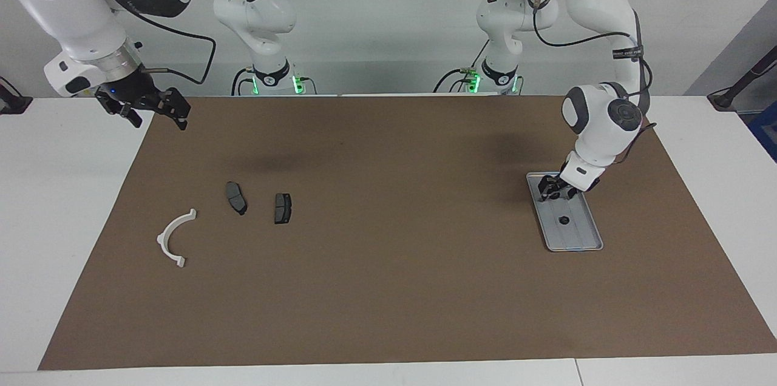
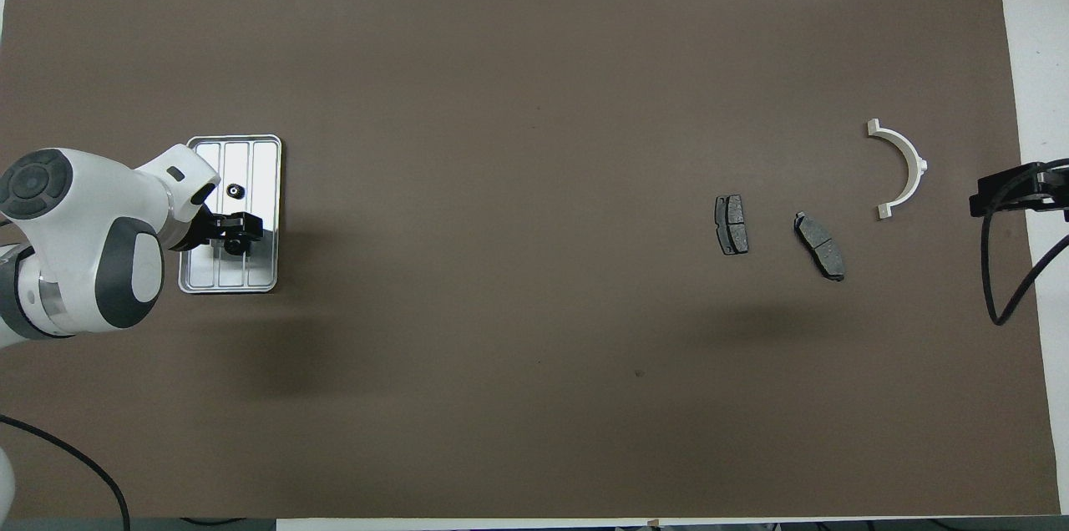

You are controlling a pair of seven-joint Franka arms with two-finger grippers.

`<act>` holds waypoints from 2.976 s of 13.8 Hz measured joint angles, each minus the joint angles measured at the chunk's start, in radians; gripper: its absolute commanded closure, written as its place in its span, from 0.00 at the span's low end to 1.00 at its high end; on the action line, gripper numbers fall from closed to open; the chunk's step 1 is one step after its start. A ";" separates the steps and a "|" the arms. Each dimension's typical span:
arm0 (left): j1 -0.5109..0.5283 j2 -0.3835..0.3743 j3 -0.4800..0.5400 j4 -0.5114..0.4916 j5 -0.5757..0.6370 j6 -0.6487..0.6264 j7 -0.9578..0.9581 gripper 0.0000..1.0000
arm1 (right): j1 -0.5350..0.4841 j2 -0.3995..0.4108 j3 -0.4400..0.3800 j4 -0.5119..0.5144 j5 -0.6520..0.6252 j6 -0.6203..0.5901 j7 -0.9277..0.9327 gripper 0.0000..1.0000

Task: Place bearing gear from tray to pile
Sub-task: 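Lift the gear with the left gripper and carry it toward mid-table, then lower the gear onto mid-table and open the left gripper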

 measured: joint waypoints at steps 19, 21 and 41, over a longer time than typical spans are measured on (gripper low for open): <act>-0.046 -0.004 -0.015 0.152 -0.002 -0.153 -0.092 0.94 | -0.001 0.000 -0.001 0.000 0.000 0.001 -0.001 0.00; -0.121 0.005 -0.018 0.224 -0.002 -0.185 -0.228 0.94 | -0.001 0.000 -0.002 0.000 0.000 0.001 -0.001 0.00; -0.681 0.392 -0.023 0.669 -0.011 -0.253 -0.999 0.94 | -0.039 0.000 -0.002 -0.002 0.000 0.008 -0.060 0.00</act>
